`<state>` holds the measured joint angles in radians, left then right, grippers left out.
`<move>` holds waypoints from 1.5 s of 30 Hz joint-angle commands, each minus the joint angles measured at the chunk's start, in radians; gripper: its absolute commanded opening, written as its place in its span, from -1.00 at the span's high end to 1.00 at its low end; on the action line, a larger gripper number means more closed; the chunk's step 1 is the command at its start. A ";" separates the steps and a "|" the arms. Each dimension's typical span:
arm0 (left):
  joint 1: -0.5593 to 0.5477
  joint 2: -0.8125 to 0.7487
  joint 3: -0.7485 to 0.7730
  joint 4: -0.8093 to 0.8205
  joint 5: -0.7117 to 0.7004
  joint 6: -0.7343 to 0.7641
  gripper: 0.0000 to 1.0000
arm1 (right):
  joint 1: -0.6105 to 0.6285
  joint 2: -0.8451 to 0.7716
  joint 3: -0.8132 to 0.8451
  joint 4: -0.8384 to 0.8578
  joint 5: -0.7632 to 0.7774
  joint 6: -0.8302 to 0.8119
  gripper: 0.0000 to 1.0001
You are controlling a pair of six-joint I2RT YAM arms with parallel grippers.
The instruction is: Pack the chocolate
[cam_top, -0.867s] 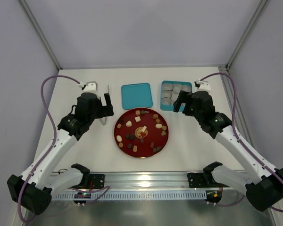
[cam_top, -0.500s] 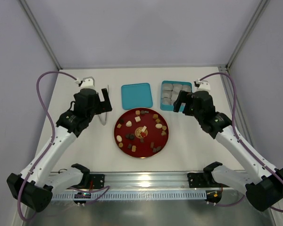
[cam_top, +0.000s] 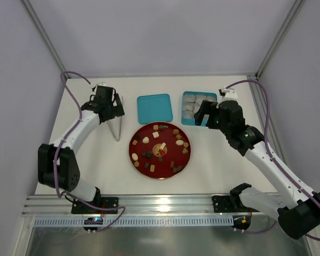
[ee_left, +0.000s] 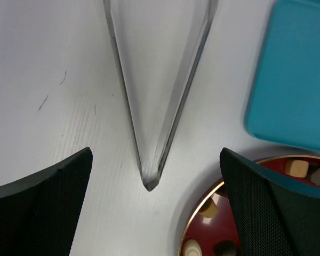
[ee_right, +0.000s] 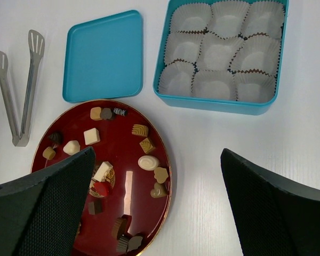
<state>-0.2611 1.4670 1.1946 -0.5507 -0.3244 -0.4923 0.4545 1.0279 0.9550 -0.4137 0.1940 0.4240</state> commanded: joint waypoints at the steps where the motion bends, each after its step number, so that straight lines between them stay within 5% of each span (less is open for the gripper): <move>1: 0.089 0.093 0.020 0.075 0.140 -0.009 -0.99 | 0.004 0.000 0.047 0.016 -0.028 -0.010 -1.00; 22: 0.100 0.349 0.019 0.150 0.171 0.078 -0.95 | 0.004 0.018 0.021 0.053 -0.071 0.001 -0.99; 45: 0.092 0.408 0.002 0.150 0.108 0.037 -0.66 | 0.004 0.020 -0.007 0.082 -0.084 0.005 -0.99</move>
<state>-0.1631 1.8641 1.1946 -0.4301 -0.1757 -0.4187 0.4545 1.0519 0.9565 -0.3763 0.1154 0.4236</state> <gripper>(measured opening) 0.834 0.996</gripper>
